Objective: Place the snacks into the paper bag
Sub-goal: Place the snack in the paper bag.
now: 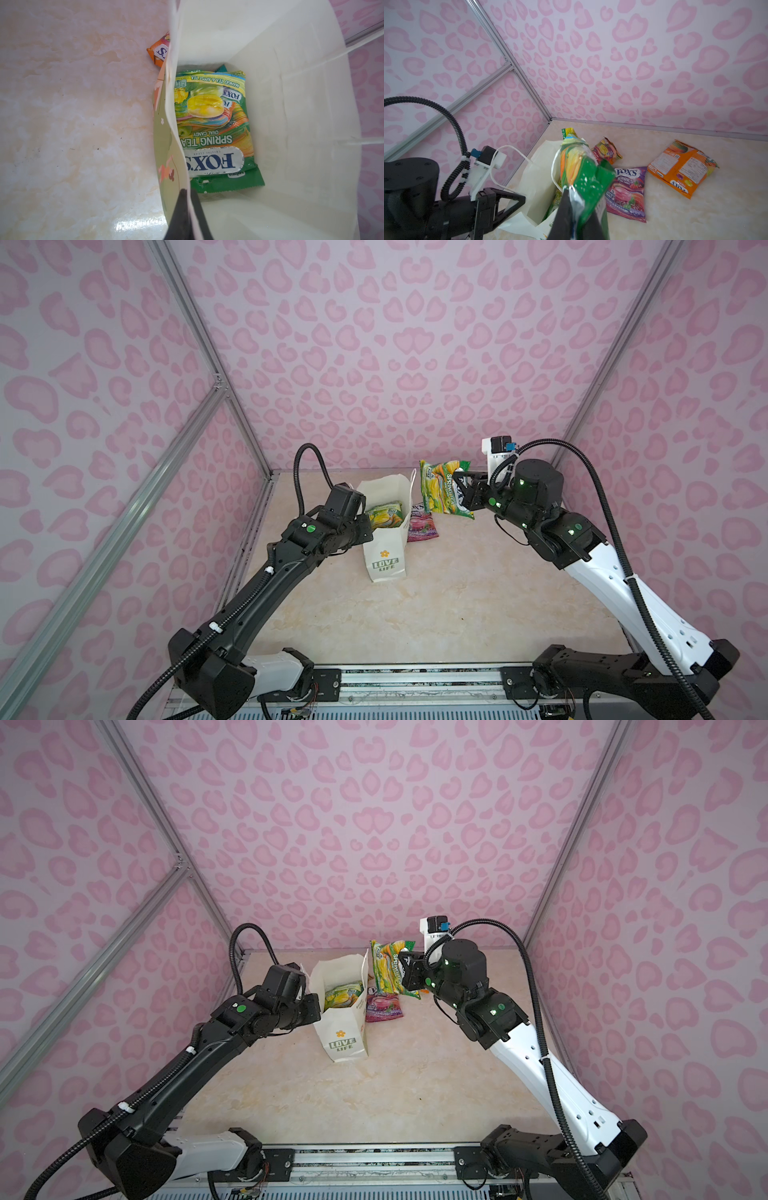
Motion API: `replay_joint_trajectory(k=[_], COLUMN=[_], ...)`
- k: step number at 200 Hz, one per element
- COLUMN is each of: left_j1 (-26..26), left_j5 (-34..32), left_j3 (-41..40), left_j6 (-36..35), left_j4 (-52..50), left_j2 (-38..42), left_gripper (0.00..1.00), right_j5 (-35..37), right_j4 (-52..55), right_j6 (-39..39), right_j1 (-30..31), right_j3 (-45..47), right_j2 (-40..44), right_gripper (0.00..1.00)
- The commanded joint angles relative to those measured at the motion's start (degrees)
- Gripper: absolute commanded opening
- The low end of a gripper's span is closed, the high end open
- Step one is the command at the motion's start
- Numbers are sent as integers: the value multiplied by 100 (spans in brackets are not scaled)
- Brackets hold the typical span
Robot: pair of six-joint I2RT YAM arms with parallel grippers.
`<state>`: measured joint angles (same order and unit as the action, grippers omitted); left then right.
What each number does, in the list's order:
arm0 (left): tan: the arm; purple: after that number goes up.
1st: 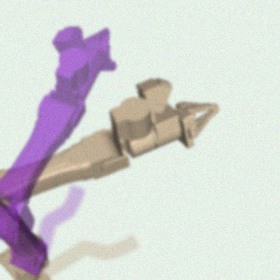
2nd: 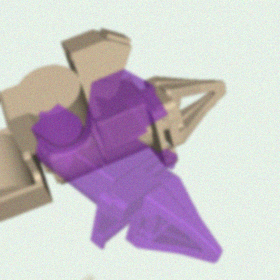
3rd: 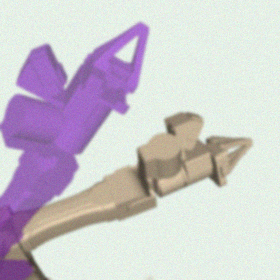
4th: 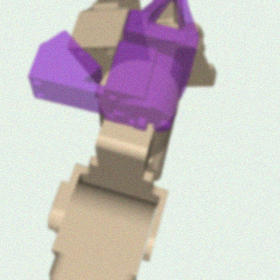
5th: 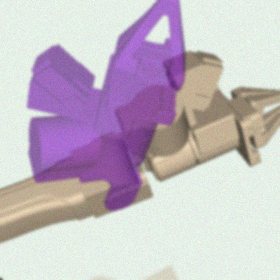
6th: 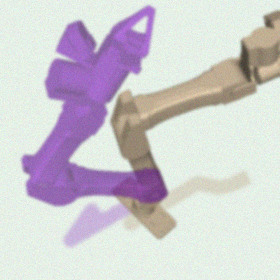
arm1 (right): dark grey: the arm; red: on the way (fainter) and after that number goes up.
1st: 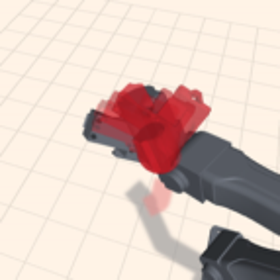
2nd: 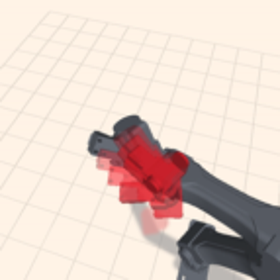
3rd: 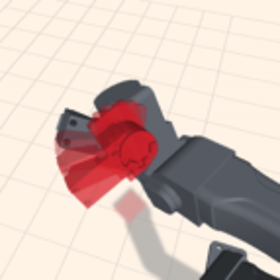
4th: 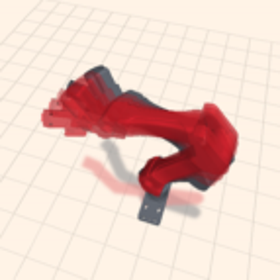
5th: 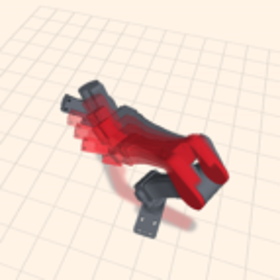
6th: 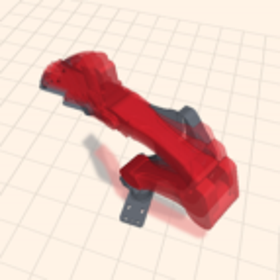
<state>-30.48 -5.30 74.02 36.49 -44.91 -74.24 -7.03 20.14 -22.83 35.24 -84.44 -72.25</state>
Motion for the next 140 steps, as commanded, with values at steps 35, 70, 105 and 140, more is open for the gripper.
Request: replay_joint_trajectory(k=[35,70,105,140], left_j1=[-2,-4,-7,-11], left_j5=[126,134,211,172], left_j3=[-64,-90,-76,-142], left_j6=[95,117,121,130], left_j4=[-63,-19,8,14], left_j2=[19,33,6,77], left_gripper=[3,3,3,3], right_j5=[39,-44,-94,-158], right_j4=[158,210,196,236], right_j6=[298,302,246,144], right_j1=[438,727,842,844], right_j3=[-1305,-1852,-2020,-2125], right_j2=[-795,-1415,-1970,-2437], right_gripper=[0,0,0,0])
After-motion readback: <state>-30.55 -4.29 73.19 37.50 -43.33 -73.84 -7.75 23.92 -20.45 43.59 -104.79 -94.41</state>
